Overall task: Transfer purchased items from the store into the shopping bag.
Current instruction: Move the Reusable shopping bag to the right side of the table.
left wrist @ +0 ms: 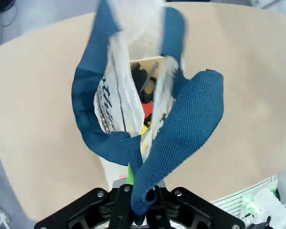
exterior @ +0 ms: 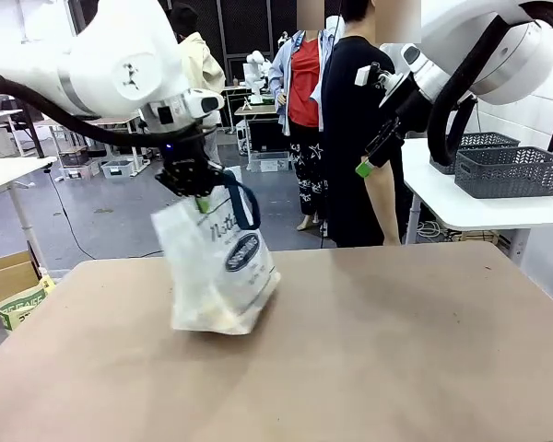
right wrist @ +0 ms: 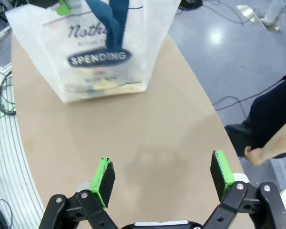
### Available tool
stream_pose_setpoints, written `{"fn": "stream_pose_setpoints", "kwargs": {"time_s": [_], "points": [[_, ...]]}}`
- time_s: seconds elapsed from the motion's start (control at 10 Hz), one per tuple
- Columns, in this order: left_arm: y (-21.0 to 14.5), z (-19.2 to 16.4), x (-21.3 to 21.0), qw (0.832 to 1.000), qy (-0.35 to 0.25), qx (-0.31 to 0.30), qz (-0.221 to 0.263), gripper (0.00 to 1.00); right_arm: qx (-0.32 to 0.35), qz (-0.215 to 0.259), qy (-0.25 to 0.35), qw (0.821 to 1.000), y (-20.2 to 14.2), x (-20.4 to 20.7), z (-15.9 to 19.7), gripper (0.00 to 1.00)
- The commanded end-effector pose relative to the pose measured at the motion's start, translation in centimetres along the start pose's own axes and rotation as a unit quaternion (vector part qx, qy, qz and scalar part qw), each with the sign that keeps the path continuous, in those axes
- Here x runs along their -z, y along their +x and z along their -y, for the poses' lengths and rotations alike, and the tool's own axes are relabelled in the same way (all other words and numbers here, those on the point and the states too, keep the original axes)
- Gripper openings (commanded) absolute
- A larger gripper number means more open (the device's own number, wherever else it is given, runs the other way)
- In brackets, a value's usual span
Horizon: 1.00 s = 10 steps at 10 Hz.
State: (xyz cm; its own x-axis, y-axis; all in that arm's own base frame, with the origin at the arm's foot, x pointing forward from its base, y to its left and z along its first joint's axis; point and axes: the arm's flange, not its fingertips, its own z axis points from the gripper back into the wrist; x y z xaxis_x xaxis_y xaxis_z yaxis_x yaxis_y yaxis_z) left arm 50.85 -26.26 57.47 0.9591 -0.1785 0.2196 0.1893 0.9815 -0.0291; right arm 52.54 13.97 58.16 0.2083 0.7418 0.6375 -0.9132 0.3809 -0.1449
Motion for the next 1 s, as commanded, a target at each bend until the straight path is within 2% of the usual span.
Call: {"fn": "stream_pose_setpoints", "kwargs": {"time_s": [0.0, 0.3, 0.5, 0.9], "points": [[0.2, -1.9, -2.8, 1.0, 0.027, -0.006, -0.011, 0.0, 0.007, -0.012, -0.001, 1.0, 0.2, -0.1, 0.0, 1.0], [-0.1, -6.0, -4.5, 0.998, 0.053, -0.039, -0.026, 0.0, 0.007, -0.012, -0.001, 1.0, 0.2, -0.1, 0.0, 1.0], [-0.9, -9.4, -5.4, 0.996, 0.072, -0.035, -0.028, 0.0, 0.007, -0.012, -0.001, 1.0, 0.2, -0.1, 0.0, 1.0], [-4.1, -17.6, -4.8, 0.991, 0.11, -0.072, 0.011, 0.0, 0.007, -0.012, -0.001, 1.0, 0.2, -0.1, 0.0, 1.0]]}}
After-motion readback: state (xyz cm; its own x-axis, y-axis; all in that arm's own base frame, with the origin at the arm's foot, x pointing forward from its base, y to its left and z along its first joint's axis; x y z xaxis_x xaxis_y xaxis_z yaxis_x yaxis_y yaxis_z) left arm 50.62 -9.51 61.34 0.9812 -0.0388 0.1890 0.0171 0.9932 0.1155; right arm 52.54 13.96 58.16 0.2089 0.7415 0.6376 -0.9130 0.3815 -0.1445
